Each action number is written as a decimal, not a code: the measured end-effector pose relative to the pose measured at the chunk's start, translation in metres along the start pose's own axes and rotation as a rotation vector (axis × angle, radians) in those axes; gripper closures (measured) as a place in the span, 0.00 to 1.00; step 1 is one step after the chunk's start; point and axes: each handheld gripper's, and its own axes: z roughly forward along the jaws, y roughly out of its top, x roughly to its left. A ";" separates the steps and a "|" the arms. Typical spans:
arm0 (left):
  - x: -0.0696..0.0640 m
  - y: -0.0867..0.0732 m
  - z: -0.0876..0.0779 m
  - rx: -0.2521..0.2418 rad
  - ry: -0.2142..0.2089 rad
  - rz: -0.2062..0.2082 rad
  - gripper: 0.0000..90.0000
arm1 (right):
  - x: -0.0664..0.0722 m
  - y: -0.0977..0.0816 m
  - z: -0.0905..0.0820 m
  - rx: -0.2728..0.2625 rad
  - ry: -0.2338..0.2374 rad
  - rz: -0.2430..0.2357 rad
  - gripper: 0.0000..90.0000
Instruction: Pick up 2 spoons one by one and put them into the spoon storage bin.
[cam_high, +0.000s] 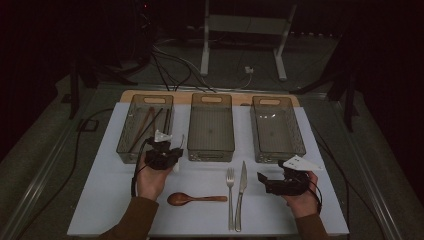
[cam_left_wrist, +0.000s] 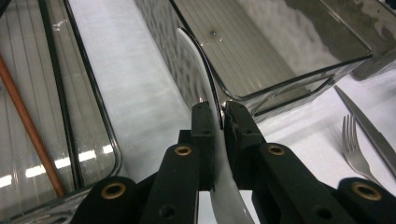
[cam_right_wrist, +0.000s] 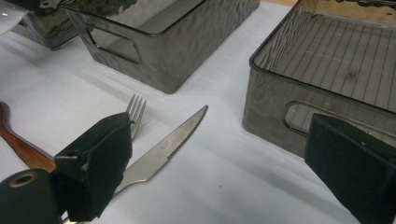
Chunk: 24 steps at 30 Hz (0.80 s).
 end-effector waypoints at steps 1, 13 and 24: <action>0.000 0.001 0.000 -0.001 0.001 0.004 0.94 | 0.000 0.000 0.000 0.000 0.000 0.002 0.09; -0.004 0.012 0.004 -0.015 -0.009 0.008 0.94 | 0.000 0.000 0.000 -0.001 0.000 0.002 0.09; -0.010 0.023 0.009 -0.022 -0.018 0.021 0.94 | 0.000 0.000 0.000 0.000 0.000 0.003 0.09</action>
